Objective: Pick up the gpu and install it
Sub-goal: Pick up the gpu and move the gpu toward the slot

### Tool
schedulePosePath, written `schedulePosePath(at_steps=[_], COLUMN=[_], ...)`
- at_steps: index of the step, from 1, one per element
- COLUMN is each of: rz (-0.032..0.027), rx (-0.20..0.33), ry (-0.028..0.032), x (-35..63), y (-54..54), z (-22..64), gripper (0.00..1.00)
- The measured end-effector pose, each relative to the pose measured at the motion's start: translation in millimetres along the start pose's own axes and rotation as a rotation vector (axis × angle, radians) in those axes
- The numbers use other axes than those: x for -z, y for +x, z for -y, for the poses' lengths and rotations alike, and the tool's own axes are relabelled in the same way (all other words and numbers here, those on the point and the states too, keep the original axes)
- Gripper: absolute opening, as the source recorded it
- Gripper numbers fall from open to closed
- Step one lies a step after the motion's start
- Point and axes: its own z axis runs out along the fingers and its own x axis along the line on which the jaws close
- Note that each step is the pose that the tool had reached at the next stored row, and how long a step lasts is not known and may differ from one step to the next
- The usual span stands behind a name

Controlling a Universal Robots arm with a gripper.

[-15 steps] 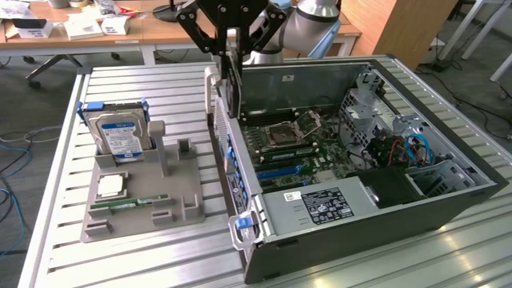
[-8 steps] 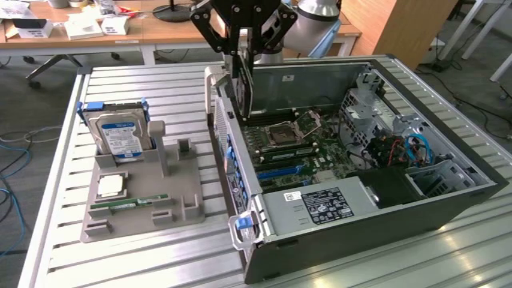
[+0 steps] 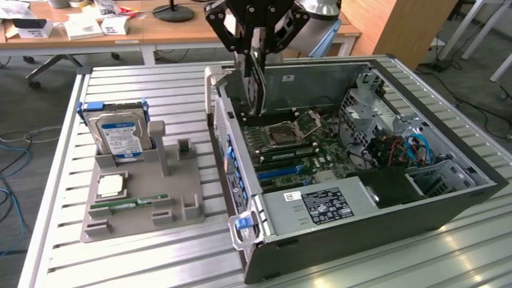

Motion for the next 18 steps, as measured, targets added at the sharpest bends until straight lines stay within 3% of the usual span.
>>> schedulePosePath(at_steps=[8, 18], rz=[-0.0006, -0.0019], rx=[0.0, -0.001], ry=[-0.0095, -0.0277], x=[-0.5, -1.2], y=[-16.7, -41.1], z=[-1.1, -2.8], gripper=[0.26, 0.26])
